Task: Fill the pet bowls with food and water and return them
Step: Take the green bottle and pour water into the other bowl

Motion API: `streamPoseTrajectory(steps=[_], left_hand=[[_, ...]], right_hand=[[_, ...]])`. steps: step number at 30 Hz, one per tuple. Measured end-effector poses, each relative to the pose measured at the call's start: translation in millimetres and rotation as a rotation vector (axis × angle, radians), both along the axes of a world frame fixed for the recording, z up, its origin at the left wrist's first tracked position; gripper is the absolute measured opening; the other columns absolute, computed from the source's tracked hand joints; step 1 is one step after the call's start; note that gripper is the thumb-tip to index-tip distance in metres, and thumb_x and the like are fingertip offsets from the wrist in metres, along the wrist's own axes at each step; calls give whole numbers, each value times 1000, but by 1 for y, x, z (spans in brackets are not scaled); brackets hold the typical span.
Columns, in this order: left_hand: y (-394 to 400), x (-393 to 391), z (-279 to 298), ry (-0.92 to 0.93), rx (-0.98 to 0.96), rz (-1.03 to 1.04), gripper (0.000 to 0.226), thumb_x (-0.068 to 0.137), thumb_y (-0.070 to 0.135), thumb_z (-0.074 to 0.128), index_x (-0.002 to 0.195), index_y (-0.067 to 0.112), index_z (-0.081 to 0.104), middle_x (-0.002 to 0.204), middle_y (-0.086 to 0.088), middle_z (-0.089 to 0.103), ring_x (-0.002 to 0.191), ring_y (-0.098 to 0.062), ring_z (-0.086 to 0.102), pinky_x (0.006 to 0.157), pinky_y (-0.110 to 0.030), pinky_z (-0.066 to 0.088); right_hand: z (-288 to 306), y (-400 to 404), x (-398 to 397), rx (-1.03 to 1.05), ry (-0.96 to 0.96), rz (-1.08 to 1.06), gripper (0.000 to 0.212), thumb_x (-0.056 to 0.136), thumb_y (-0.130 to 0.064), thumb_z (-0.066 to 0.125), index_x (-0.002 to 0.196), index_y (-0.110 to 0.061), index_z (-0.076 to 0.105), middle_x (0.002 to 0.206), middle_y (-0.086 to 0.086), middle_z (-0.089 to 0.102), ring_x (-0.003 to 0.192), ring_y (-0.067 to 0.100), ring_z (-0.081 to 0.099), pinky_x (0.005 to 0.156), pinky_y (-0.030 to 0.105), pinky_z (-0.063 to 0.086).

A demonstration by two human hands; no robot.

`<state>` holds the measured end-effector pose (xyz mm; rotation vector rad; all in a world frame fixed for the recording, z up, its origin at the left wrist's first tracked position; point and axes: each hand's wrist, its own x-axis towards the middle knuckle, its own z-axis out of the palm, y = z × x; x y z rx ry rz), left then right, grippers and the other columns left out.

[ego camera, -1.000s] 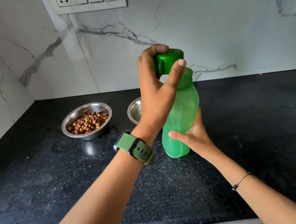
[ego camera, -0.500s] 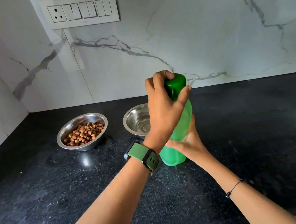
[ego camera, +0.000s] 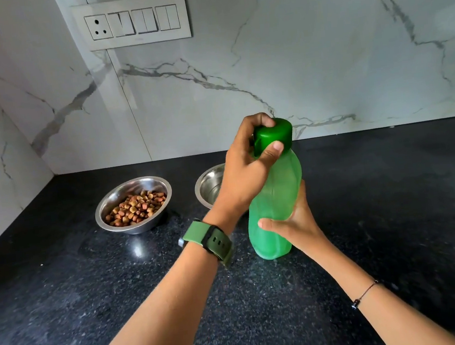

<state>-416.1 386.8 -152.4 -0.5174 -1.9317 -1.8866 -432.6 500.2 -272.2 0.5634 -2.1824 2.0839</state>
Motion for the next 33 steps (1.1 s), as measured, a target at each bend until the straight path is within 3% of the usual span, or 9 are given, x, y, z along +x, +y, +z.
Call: streamPoseTrajectory(steps=[6,9,12,15,20,24,29,31,33], left_hand=[[-21,-14,12,-77,-1,-304,31,84,-2,45,101,22,55,95,7,61,77,-6,61,71,-21,51],[-15,-15,9,-138,127,-221,36,88,-2,36,98,23,60,101,6,63,69,-4,60,63,-16,48],[-8,-10,4,-172,205,-205,18,90,26,42,98,24,58,101,-1,59,79,-12,58,70,-21,50],[-1,-6,3,-78,-44,-79,32,73,45,63,100,35,47,98,7,53,81,-4,54,74,-20,47],[6,-7,-1,40,-195,181,43,70,36,73,98,41,41,116,-2,51,106,-17,54,96,-36,47],[0,-4,-6,-3,-77,129,43,74,31,71,103,43,42,124,-5,46,104,-25,59,92,-42,51],[-3,-4,-12,-45,152,27,21,88,7,50,105,18,49,101,3,55,82,-1,59,75,-17,47],[-4,-6,-13,-107,288,17,13,90,19,45,99,17,54,93,2,60,84,-9,58,81,-27,48],[-4,-4,-14,-114,205,43,26,88,41,46,101,20,55,96,5,62,92,-12,58,90,-34,48]], right_hand=[[4,5,-3,-12,-28,42,85,45,-30,79,118,-38,36,117,-9,56,106,2,58,90,24,49],[0,7,-4,-24,-20,20,85,45,-27,81,117,-39,37,118,-4,57,111,13,58,95,36,49],[-3,7,-4,-8,-10,4,85,46,-29,81,116,-43,36,119,-4,57,112,16,57,97,42,48],[-2,4,-3,-4,-1,2,86,45,-33,79,118,-41,34,118,-8,56,111,8,57,95,35,48],[-1,3,-3,-11,13,7,88,46,-33,78,122,-37,32,118,-8,56,112,9,57,95,38,48],[-3,4,-4,-6,11,9,88,47,-33,79,122,-40,32,121,-9,55,115,12,56,98,42,47],[-7,6,-8,0,5,20,89,49,-29,81,122,-44,33,123,-2,56,116,20,56,98,52,45],[-7,7,-8,-1,6,36,88,49,-28,82,121,-43,34,123,2,56,116,22,56,98,53,45],[-6,6,-8,-6,11,42,87,49,-28,81,121,-41,34,122,1,57,116,21,56,98,51,46]])
